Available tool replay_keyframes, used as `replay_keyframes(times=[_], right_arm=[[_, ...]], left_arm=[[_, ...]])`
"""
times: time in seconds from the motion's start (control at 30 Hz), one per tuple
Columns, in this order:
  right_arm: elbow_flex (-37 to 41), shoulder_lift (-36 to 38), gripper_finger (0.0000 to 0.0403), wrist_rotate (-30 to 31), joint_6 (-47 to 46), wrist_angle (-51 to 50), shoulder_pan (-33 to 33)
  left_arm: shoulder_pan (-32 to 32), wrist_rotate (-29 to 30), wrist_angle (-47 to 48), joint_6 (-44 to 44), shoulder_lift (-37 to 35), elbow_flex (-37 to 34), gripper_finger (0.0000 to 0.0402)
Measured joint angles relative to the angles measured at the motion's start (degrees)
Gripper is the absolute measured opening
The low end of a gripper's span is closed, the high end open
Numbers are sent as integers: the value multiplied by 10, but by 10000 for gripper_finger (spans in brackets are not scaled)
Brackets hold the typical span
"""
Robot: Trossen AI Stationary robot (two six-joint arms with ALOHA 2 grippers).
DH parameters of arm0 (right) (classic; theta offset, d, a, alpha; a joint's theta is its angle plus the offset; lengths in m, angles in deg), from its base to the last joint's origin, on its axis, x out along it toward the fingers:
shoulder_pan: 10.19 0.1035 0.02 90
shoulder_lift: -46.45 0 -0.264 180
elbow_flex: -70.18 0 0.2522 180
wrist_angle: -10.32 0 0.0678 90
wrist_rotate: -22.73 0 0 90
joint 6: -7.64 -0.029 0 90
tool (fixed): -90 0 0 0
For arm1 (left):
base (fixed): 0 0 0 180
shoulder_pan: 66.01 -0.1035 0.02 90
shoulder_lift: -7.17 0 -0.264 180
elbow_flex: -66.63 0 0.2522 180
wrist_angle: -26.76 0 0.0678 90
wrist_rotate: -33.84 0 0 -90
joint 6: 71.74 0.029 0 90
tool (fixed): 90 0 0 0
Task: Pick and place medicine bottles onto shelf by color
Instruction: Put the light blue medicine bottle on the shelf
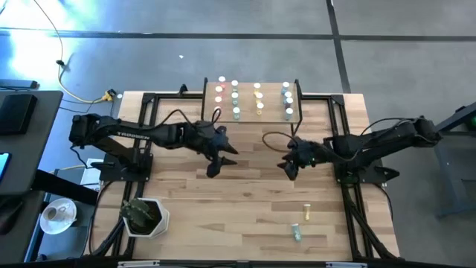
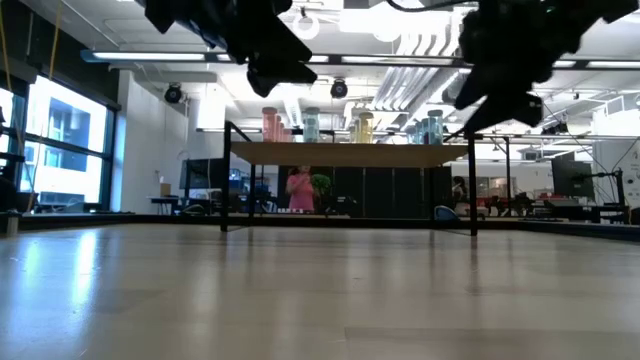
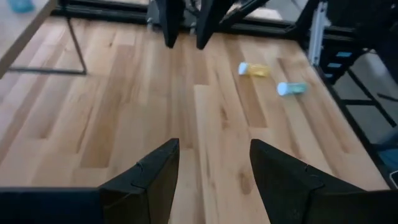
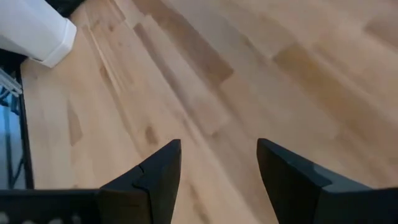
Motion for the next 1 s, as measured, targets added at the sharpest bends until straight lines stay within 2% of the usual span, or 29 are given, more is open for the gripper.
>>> replay_keyframes(times=[0.37,0.53,0.8,1.0], right_arm=[[0,0,201,113,-199,-15,165],[0,0,201,127,-255,-13,220],[0,-2,201,142,-257,39,296],[-21,-6,201,184,-232,53,342]], left_arm=[[26,0,-22,0,0,-10,188],[26,1,-9,-8,0,-10,188],[41,2,-9,-69,0,-10,188],[82,3,-8,-78,0,-10,188]])
